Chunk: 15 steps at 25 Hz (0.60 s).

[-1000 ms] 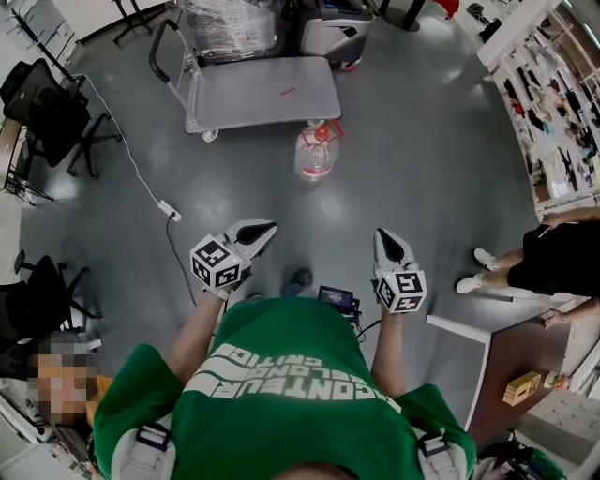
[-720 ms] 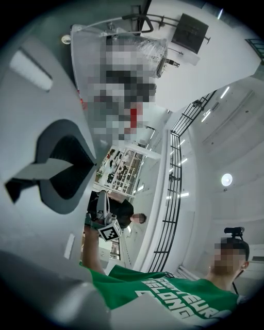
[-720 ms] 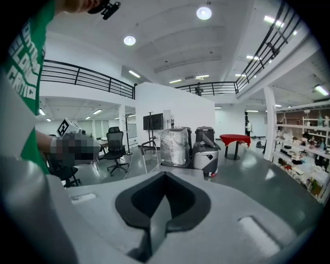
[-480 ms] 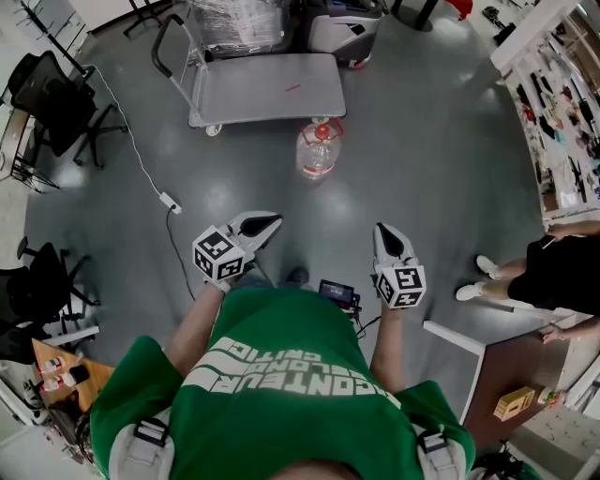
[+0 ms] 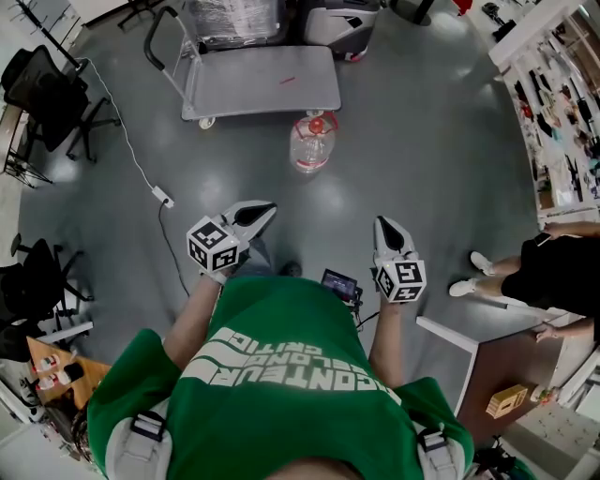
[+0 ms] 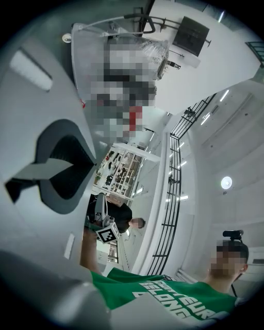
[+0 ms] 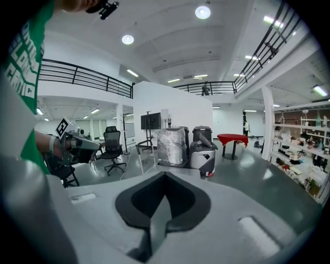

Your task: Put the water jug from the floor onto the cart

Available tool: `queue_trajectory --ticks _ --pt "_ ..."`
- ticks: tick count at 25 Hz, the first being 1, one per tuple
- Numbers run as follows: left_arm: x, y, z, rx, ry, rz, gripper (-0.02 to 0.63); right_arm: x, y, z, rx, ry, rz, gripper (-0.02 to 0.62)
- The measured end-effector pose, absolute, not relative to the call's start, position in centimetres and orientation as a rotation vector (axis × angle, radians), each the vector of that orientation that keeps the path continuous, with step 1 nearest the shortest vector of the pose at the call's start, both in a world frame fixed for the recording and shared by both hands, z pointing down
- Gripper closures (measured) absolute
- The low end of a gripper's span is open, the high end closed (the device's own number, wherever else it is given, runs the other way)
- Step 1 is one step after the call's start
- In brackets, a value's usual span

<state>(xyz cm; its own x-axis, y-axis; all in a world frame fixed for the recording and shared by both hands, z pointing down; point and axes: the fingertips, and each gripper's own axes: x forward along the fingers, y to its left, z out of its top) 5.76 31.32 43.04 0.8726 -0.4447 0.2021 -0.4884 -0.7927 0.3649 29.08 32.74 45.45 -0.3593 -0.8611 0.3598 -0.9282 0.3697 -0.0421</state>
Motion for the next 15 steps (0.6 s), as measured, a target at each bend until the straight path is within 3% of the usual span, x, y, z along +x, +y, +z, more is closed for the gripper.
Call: queue_trajectory --ticks 15 --pt "4.7 27.7 43.5 2.629 -0.674 0.146 0.595 27.1 28.6 46.3 1.531 -2.348 0.358 0.603"
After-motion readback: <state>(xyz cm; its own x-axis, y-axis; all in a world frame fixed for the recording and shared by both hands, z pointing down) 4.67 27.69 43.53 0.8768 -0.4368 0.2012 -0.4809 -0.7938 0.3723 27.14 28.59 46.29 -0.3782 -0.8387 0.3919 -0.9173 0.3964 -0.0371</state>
